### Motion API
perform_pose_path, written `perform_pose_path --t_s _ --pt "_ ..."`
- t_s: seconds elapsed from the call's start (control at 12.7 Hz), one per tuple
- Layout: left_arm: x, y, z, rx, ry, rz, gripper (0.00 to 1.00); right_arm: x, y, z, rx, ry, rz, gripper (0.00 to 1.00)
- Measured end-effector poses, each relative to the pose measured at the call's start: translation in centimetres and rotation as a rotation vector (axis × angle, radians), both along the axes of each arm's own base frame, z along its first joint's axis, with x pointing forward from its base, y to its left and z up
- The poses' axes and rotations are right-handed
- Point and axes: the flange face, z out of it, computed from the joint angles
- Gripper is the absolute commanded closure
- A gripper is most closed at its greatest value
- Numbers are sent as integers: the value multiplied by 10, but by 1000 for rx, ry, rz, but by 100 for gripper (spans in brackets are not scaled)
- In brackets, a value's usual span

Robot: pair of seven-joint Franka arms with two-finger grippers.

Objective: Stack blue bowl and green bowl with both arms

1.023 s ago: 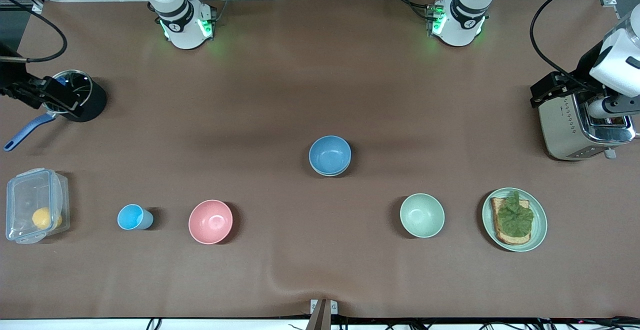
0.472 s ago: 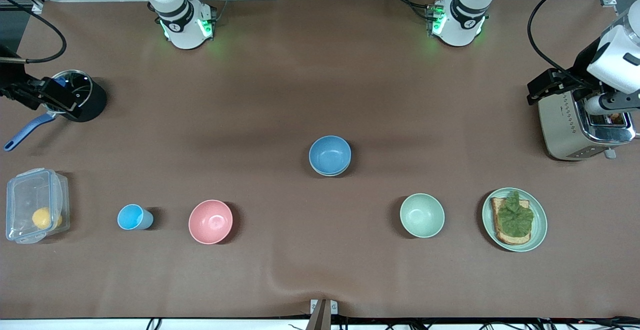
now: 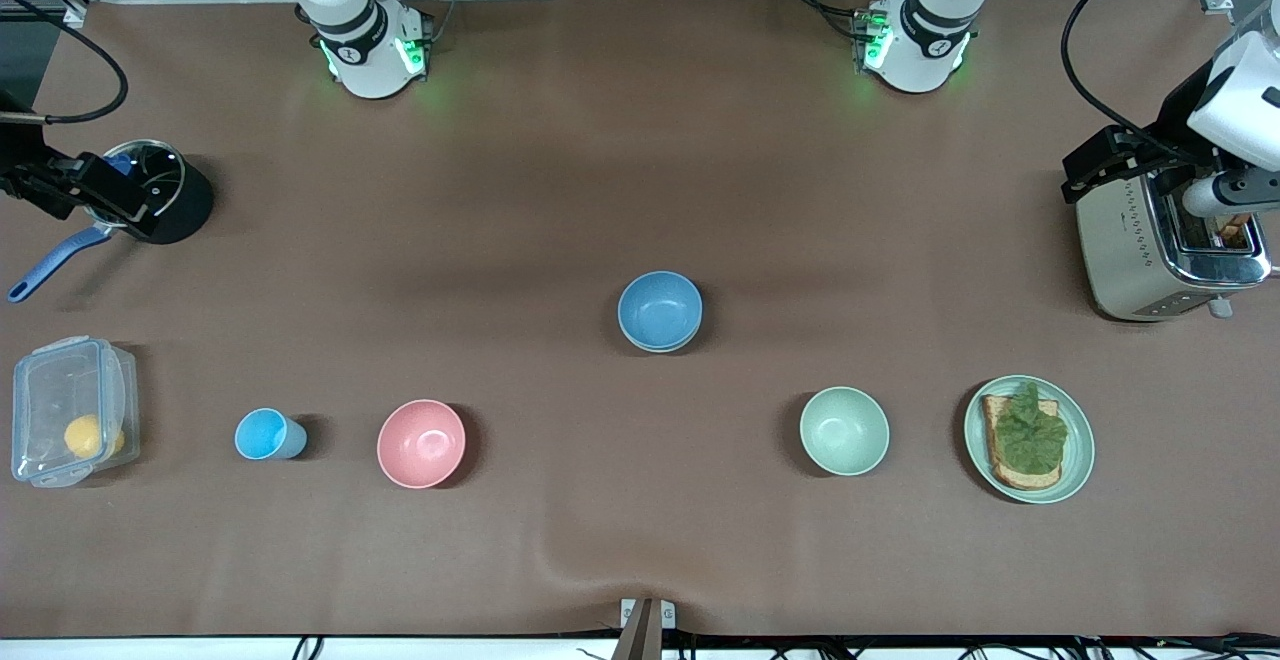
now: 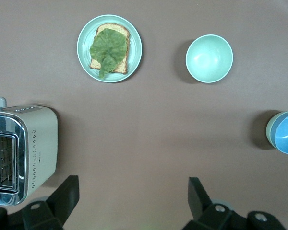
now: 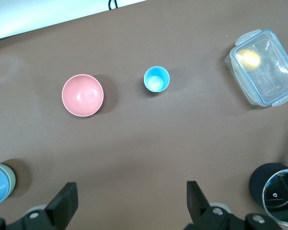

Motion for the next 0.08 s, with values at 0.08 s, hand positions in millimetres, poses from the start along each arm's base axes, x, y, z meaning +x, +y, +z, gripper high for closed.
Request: perform_pose_path --t_s 0.08 --pt "0 0 0 0 0 0 0 0 0 0 0 0 0 0"
